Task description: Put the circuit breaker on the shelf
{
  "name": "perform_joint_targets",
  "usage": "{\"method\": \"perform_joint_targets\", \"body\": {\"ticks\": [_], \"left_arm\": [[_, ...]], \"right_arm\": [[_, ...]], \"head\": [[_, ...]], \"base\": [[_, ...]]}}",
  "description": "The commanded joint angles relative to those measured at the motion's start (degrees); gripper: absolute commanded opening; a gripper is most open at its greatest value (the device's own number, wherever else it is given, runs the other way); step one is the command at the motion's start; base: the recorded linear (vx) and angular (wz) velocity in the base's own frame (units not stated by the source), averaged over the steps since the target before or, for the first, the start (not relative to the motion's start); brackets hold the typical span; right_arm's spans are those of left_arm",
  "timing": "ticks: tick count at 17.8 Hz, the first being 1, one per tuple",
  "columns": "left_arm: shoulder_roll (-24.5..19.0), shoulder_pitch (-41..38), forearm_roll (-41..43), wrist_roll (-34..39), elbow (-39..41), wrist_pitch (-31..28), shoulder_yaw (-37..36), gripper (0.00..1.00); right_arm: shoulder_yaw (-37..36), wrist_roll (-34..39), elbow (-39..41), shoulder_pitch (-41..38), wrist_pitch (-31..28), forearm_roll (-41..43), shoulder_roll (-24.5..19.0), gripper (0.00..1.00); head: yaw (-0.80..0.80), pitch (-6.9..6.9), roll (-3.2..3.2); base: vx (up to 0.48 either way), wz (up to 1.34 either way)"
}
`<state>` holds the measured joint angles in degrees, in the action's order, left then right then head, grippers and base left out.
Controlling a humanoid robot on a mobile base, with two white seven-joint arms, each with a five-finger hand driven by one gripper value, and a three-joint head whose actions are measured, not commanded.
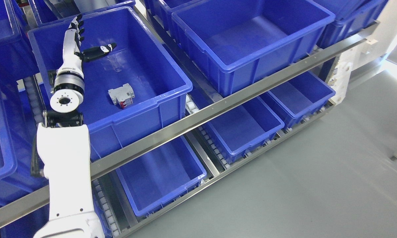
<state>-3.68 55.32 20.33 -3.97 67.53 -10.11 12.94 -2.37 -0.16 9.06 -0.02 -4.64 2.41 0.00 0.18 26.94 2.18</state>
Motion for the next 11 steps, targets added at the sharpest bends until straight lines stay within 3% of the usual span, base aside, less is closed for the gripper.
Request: {"method": "perform_joint_targets", "body": {"ticks": [1,11], "left_arm": [[2.68,-6.54,-2.75,0.28,25.28,-0.52,-1.07,1.0],[0.6,-6.71,-2.75,-0.25,28.98,-0.7,2.18,1.0]], "right_arm": [[0.0,-0.02,0.0,-0.85,1.92,-0.03,1.0,1.0],[0.0,-0.02,0.0,-0.94,1.92,0.05,1.0,1.0]], "head": [[0.0,0.0,0.0],[0.0,0.0,0.0]], "base": [[-0.208,-0.13],[-0.225,-0.09]]}}
